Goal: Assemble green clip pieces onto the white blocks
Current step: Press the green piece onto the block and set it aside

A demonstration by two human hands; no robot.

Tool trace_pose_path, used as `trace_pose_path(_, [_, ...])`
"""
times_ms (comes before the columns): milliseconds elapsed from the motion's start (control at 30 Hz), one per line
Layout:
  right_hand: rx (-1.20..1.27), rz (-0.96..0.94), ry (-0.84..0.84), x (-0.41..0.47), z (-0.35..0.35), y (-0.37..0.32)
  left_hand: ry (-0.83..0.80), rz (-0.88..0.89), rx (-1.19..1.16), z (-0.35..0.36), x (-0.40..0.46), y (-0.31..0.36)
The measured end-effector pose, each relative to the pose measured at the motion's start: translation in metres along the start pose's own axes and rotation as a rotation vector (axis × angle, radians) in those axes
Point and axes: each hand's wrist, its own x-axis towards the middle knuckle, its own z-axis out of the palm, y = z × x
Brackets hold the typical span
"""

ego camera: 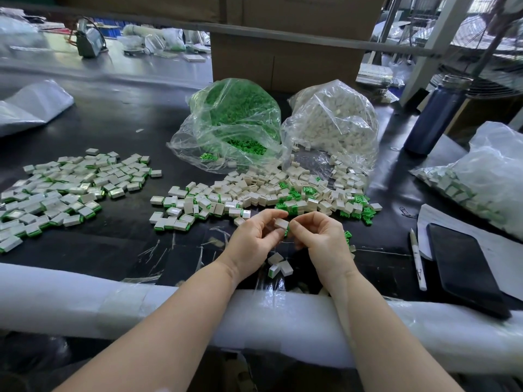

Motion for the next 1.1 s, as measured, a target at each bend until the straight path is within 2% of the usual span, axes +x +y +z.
trace_pose_path(67, [-0.012, 0.007, -0.001, -0.0001, -0.0003, 0.0006, 0.031, 0.079, 0.118, 0.0001, -0.0003, 0.0001])
trace_pose_path(133, [-0.024, 0.013, -0.010, -0.0005, -0.0004, 0.0006, 0.064, 0.114, 0.128, -0.0001, -0.0001, 0.0005])
trace_pose_path(400, [-0.092, 0.029, -0.066, -0.0031, 0.0026, -0.0021, 0.098, 0.010, 0.137, -0.0029, 0.0033, -0.0022])
trace_pose_path(733, [-0.221, 0.054, -0.081, -0.0010, 0.0052, -0.0005, 0.080, 0.040, 0.212, -0.0025, 0.0017, -0.0019])
trace_pose_path(900, [-0.082, 0.012, -0.020, -0.0014, 0.0038, -0.0004, 0.076, 0.027, 0.090, 0.0010, 0.0012, -0.0003])
trace_pose_path(1100, [-0.004, 0.026, -0.020, -0.0010, -0.0006, -0.0004, 0.107, 0.041, 0.100, 0.0001, 0.0015, -0.0032])
